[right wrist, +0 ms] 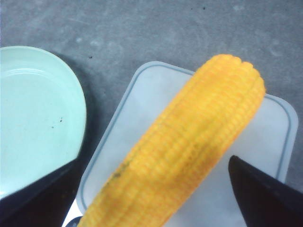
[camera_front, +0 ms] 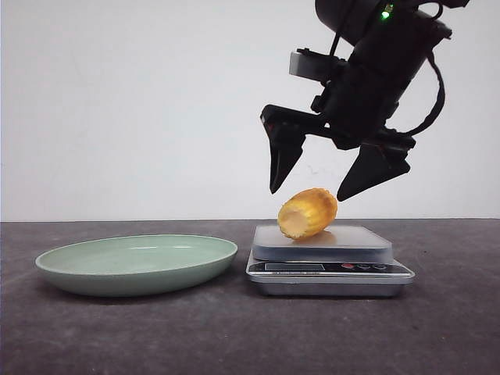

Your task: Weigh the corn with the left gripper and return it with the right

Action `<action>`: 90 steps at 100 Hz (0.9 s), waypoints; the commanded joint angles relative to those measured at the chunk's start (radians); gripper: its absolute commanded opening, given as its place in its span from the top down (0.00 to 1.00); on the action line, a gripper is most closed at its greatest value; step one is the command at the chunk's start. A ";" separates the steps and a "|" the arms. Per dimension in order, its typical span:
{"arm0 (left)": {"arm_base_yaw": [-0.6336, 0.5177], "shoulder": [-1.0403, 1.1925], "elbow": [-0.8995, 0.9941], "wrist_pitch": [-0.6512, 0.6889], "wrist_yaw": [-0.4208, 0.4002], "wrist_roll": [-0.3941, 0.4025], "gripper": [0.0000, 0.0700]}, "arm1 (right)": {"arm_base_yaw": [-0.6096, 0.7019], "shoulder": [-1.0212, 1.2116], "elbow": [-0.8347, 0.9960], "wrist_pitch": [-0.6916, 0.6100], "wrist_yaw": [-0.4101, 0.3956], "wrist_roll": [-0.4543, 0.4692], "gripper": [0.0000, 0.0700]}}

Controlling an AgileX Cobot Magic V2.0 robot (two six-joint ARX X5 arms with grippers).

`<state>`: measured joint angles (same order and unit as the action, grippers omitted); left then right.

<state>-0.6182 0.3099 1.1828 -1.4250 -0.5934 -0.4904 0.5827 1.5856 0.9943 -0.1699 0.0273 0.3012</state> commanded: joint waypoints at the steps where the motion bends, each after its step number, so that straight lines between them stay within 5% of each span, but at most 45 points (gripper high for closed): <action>1: -0.005 -0.004 -0.014 -0.032 0.010 -0.024 0.31 | 0.011 0.029 0.019 0.007 0.005 0.030 0.12; 24: -0.005 -0.004 -0.036 0.013 0.013 0.003 0.31 | 0.011 0.061 0.019 -0.017 0.007 0.040 0.44; 32: -0.005 -0.004 -0.036 0.014 0.006 0.006 0.31 | 0.015 0.061 0.019 -0.016 0.008 0.040 0.68; 39: -0.005 -0.004 -0.036 0.017 0.006 0.009 0.31 | 0.017 0.061 0.019 -0.006 0.008 0.039 1.00; 90: -0.005 -0.004 -0.036 0.050 0.006 0.011 0.32 | 0.180 -0.003 0.174 0.000 0.000 0.025 1.00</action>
<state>-0.6182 0.3069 1.1324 -1.3933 -0.5804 -0.4892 0.7219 1.5738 1.1469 -0.1856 0.0265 0.3298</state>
